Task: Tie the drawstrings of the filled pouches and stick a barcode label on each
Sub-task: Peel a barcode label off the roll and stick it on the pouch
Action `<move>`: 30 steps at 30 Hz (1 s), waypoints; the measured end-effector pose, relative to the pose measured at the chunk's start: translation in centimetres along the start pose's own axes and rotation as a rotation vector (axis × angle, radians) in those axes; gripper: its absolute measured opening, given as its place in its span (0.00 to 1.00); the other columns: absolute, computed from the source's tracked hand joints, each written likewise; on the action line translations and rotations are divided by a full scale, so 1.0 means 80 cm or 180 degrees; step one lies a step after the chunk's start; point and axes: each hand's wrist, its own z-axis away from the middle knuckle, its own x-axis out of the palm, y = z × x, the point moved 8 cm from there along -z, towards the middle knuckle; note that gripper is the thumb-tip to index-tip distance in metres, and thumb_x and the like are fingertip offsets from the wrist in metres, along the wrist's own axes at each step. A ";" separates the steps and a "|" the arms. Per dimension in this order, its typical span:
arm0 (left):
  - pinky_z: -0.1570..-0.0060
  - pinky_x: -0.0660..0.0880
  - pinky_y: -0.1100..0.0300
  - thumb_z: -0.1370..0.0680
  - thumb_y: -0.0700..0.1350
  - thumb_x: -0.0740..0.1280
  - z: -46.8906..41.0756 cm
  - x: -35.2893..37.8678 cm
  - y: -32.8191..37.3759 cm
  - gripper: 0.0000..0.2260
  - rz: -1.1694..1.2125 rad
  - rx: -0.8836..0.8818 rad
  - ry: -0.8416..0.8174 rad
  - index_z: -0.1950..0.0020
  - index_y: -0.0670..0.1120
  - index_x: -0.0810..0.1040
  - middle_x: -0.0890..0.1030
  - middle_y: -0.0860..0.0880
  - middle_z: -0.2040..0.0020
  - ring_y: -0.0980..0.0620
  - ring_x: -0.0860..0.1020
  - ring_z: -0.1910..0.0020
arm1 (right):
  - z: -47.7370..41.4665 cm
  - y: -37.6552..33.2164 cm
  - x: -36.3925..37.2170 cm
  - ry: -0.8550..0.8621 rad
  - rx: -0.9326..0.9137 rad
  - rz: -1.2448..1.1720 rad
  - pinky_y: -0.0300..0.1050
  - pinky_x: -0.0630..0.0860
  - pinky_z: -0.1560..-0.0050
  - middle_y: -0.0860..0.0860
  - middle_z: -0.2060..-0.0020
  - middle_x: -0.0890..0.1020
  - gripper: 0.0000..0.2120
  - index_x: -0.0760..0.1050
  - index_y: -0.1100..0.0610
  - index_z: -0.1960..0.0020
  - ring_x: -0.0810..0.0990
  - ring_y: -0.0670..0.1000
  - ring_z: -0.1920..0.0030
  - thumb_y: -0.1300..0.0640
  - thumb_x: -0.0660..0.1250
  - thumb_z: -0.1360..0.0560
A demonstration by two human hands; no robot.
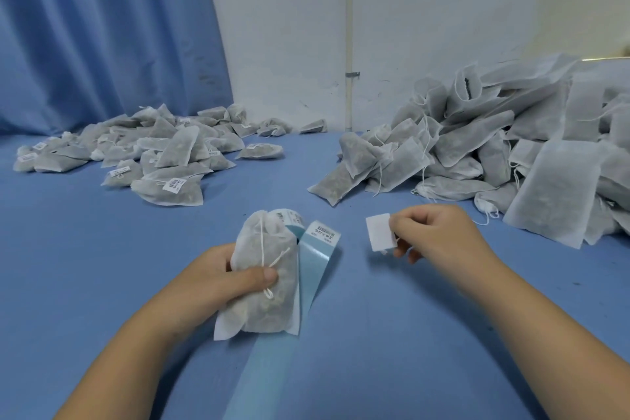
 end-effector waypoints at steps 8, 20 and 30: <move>0.55 0.77 0.58 0.39 0.59 0.74 0.009 -0.022 0.038 0.18 -0.0253 0.0181 0.0248 0.54 0.52 0.84 0.86 0.46 0.53 0.50 0.85 0.53 | 0.004 0.025 -0.035 0.0007 0.0127 0.0195 0.40 0.76 0.68 0.53 0.70 0.83 0.11 0.83 0.51 0.66 0.78 0.49 0.70 0.57 0.67 0.26; 0.60 0.77 0.62 0.31 0.49 0.71 -0.060 0.099 0.082 0.05 0.0378 0.0422 -0.0112 0.57 0.53 0.85 0.85 0.50 0.58 0.53 0.83 0.58 | 0.006 0.018 -0.078 0.0548 0.0064 -0.0725 0.39 0.74 0.70 0.51 0.71 0.80 0.10 0.82 0.59 0.64 0.77 0.47 0.72 0.59 0.67 0.26; 0.67 0.80 0.52 0.28 0.43 0.71 -0.117 0.178 0.064 0.07 0.1224 -0.0023 -0.0737 0.51 0.47 0.82 0.84 0.45 0.57 0.47 0.85 0.59 | 0.012 0.010 -0.111 0.1347 -0.0226 -0.0804 0.36 0.72 0.73 0.47 0.73 0.80 0.10 0.82 0.53 0.64 0.77 0.46 0.72 0.61 0.66 0.28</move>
